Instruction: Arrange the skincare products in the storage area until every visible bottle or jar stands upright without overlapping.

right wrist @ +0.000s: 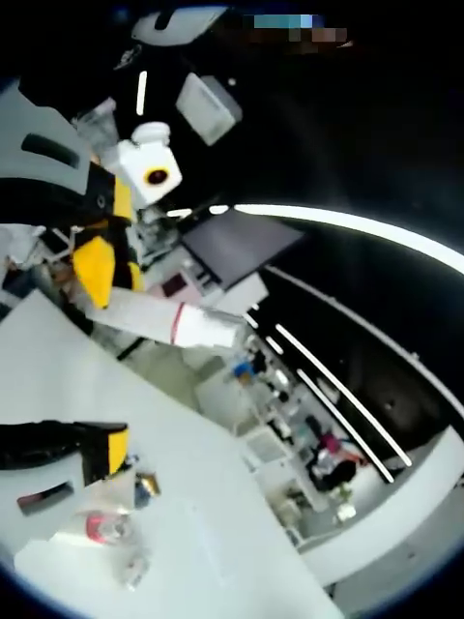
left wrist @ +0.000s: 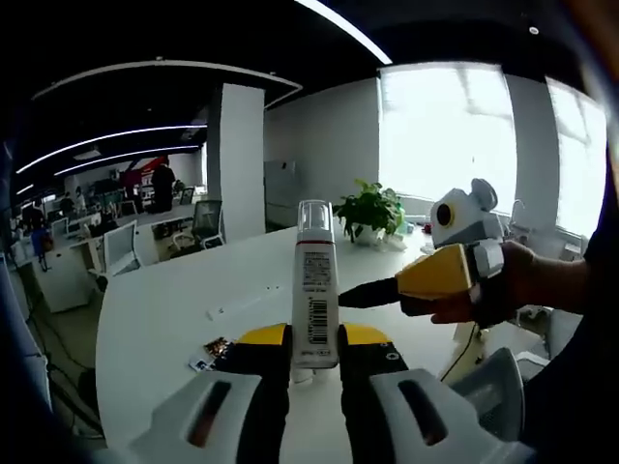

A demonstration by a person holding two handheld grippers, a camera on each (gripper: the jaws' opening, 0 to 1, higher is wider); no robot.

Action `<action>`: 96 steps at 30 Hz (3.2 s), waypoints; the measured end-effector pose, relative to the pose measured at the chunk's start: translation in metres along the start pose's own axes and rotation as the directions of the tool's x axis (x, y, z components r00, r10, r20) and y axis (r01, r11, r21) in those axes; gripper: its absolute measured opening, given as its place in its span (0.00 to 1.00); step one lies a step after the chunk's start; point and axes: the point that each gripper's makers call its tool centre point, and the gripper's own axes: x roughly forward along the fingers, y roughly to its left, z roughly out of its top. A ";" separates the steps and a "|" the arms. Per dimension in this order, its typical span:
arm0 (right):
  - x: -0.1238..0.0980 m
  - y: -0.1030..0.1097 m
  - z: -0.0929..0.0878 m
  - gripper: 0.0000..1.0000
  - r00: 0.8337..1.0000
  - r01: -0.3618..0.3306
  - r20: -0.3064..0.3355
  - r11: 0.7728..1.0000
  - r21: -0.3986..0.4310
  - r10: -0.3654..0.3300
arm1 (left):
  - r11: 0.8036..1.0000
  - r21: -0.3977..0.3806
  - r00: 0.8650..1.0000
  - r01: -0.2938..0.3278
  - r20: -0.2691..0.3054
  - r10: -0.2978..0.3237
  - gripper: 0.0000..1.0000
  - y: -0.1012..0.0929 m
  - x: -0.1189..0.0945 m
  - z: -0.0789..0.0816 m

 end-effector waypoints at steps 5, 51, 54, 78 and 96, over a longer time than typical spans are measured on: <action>0.004 0.002 0.006 0.75 0.999 -0.004 0.037 0.999 0.033 0.003 | 0.999 0.049 1.000 0.006 0.002 -0.006 0.17 -0.011 -0.003 0.003; -0.042 0.106 0.066 0.15 0.845 -0.501 0.061 0.827 -0.256 0.531 | 0.917 -0.004 0.912 0.400 0.104 -0.397 0.46 -0.091 -0.037 0.032; -0.059 0.142 0.077 0.15 0.725 -0.665 -0.010 0.696 -0.269 0.689 | 0.828 -0.103 0.828 0.551 0.187 -0.528 0.51 -0.098 -0.053 0.050; -0.097 0.246 0.046 0.16 0.150 -0.987 -0.259 0.160 0.019 0.954 | 0.217 -0.113 0.244 0.970 0.451 -0.858 0.24 -0.144 -0.128 0.120; -0.060 0.196 0.075 0.19 0.621 -0.783 -0.226 0.582 -0.220 0.750 | 0.658 -0.083 0.621 0.748 0.437 -0.651 0.17 -0.089 -0.093 0.137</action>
